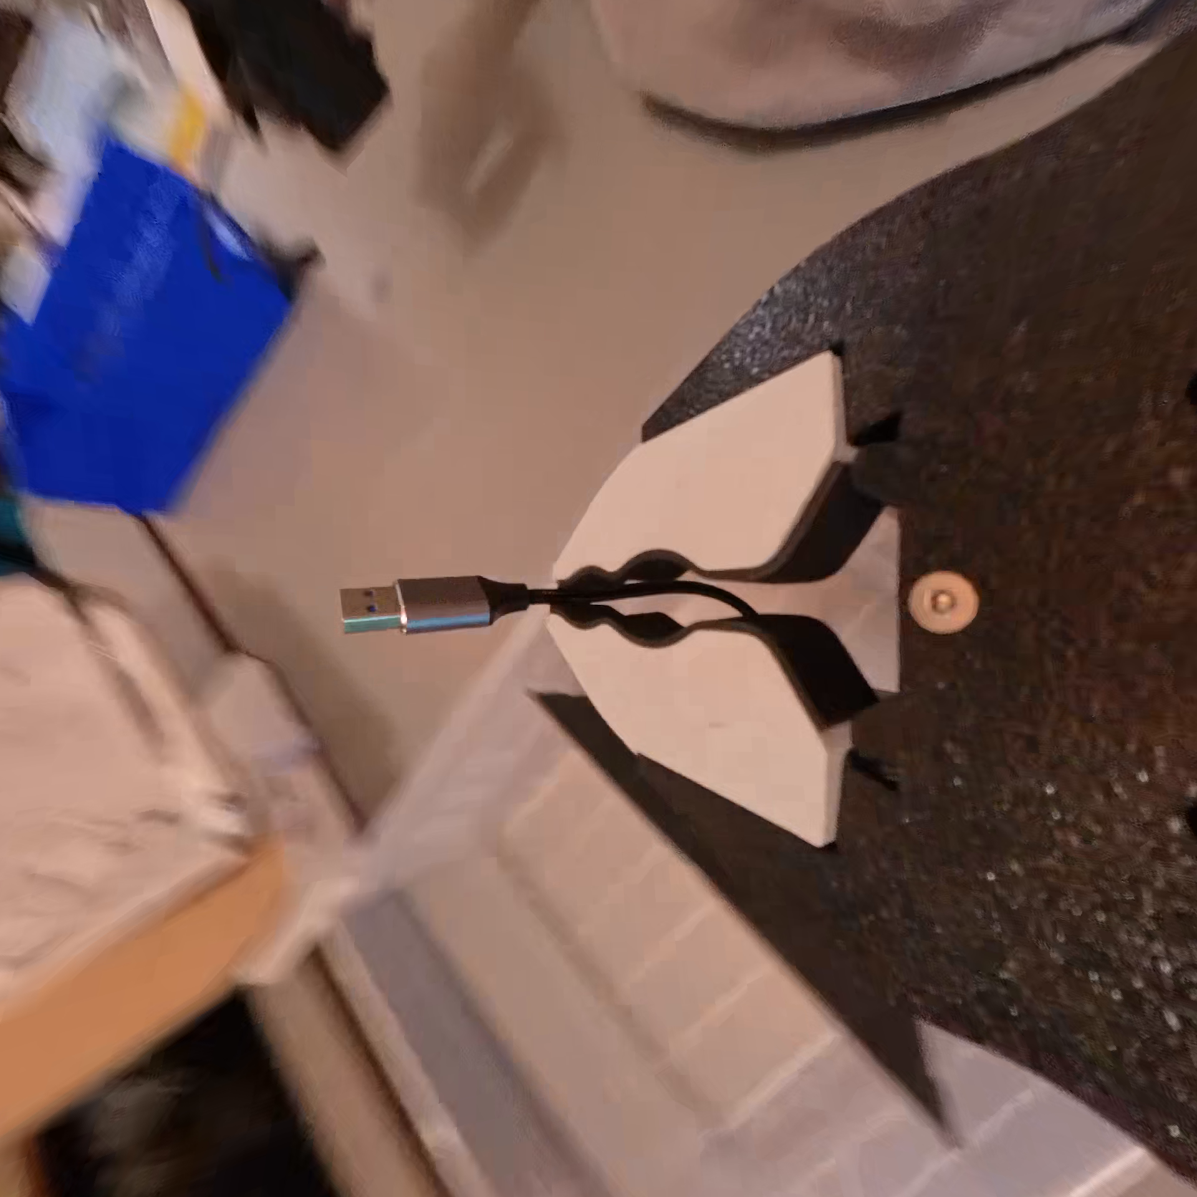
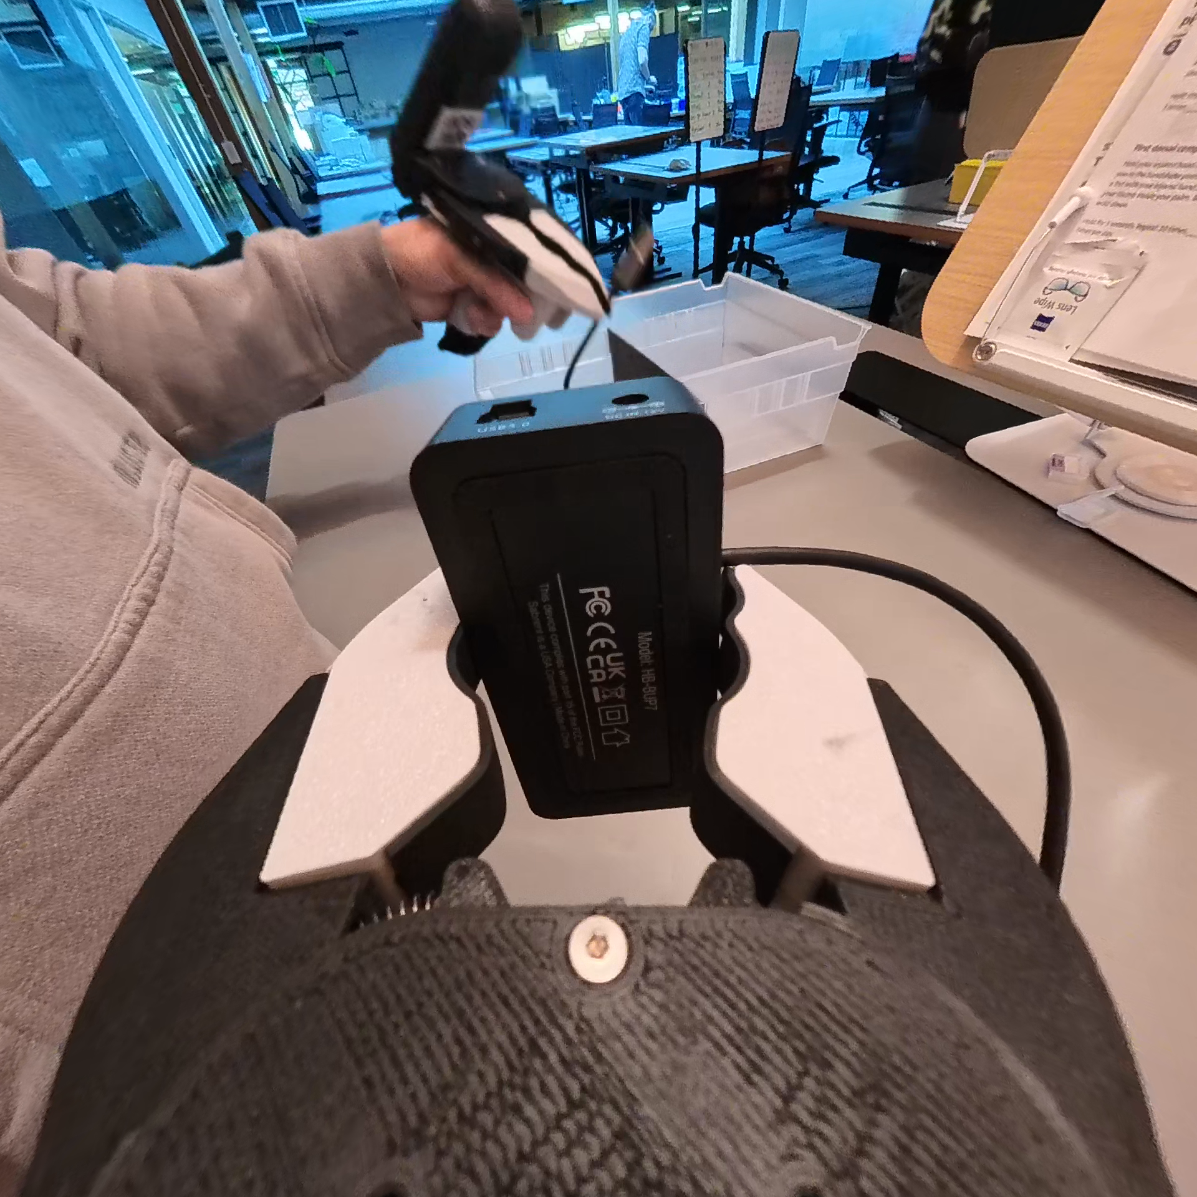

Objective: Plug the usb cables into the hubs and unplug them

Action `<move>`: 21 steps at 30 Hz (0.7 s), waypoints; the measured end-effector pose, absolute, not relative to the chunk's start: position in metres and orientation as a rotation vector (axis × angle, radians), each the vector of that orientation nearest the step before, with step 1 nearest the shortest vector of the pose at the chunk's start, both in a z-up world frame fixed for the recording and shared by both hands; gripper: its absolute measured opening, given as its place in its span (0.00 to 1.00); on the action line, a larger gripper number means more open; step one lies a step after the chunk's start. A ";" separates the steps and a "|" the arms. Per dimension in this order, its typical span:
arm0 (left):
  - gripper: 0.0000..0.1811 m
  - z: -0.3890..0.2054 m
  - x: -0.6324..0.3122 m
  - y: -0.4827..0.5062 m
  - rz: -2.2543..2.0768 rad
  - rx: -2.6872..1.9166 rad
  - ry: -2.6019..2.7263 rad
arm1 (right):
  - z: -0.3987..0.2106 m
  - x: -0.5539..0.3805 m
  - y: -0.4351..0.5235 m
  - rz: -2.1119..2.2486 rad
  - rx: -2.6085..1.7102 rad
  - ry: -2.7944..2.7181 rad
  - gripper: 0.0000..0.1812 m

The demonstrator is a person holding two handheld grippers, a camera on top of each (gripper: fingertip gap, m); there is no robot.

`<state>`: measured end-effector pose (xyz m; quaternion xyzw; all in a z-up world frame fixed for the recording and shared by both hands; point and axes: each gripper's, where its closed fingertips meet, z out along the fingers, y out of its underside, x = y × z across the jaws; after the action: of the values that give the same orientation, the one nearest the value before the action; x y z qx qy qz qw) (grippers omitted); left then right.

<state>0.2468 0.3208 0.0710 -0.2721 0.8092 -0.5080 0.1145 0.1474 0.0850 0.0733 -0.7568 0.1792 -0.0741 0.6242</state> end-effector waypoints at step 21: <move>0.02 0.054 0.165 0.152 -1.489 -0.181 2.745 | 0.092 0.142 0.058 -0.177 -1.626 0.441 0.40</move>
<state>0.1652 0.1515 0.0543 -0.0578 0.8776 -0.4758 0.0067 0.1425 0.0585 0.0920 -0.7192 0.1949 -0.0782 0.6624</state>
